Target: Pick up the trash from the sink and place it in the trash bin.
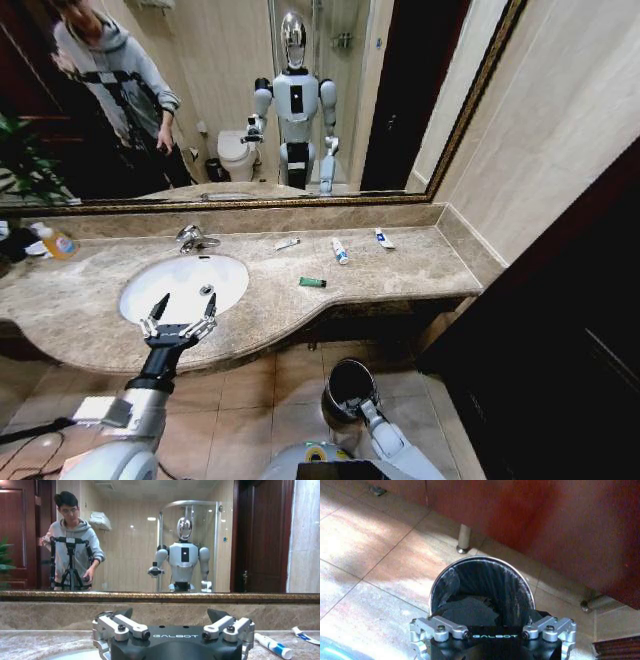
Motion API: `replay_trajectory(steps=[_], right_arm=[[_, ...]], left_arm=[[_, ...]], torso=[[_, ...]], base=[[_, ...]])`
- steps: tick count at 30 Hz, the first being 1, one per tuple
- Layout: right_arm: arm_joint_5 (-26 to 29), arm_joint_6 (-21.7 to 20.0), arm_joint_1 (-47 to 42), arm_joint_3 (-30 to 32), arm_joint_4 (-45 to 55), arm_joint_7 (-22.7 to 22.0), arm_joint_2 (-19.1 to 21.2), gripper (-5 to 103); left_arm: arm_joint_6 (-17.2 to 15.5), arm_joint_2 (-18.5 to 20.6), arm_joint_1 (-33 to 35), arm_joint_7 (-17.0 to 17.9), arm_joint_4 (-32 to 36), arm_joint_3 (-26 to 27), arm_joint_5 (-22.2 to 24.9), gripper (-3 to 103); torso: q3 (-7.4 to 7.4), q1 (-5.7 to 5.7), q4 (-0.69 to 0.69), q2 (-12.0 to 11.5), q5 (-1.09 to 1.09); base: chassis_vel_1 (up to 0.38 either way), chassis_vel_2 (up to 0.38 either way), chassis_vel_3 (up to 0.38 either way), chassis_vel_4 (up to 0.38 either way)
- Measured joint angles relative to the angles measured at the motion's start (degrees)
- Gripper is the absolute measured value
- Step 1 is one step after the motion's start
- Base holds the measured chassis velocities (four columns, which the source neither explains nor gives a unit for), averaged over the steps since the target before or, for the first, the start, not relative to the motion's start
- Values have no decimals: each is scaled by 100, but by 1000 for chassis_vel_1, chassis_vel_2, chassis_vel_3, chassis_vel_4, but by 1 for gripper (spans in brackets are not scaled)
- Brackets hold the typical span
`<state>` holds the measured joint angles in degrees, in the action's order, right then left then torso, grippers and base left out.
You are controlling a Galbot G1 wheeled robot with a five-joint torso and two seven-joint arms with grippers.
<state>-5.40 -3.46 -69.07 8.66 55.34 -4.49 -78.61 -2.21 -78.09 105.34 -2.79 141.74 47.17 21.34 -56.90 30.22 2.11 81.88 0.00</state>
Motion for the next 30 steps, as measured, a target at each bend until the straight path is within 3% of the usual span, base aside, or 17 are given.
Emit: replay_trajectory(steps=[4,6,8,11,20,27,30], right_arm=[[138,7,-209,190,493,-16,60,100],[571,-74,-643,442,1602,-107,284,100],[701,-122,-832,527,1986,-119,388,100],[1061,-244,-1688,891,3617,-218,838,100],[1263,-417,-2950,1903,6069,-311,892,100],[1502,-820,-2781,2006,6992,-396,1013,100],[1879,-1050,-2096,1944,6962,-264,1216,100]], left_arm=[[0,0,0,0,0,0,0,100],[0,-1,0,0,0,0,0,100],[0,0,0,0,0,0,0,100],[0,0,0,-1,0,0,0,100],[0,0,0,0,0,0,0,100],[0,0,0,0,0,0,0,100],[0,0,0,-1,0,0,0,100]], torso=[[0,0,0,0,2],[0,0,1,0,1],[0,0,1,0,2],[0,0,-1,0,-1],[1,0,-1,0,0],[0,-1,-1,0,0],[0,-1,0,1,0]], base=[[0,0,0,0],[0,0,0,0],[0,0,0,0],[0,0,0,0],[0,0,0,0],[0,0,0,0],[0,0,0,0]])
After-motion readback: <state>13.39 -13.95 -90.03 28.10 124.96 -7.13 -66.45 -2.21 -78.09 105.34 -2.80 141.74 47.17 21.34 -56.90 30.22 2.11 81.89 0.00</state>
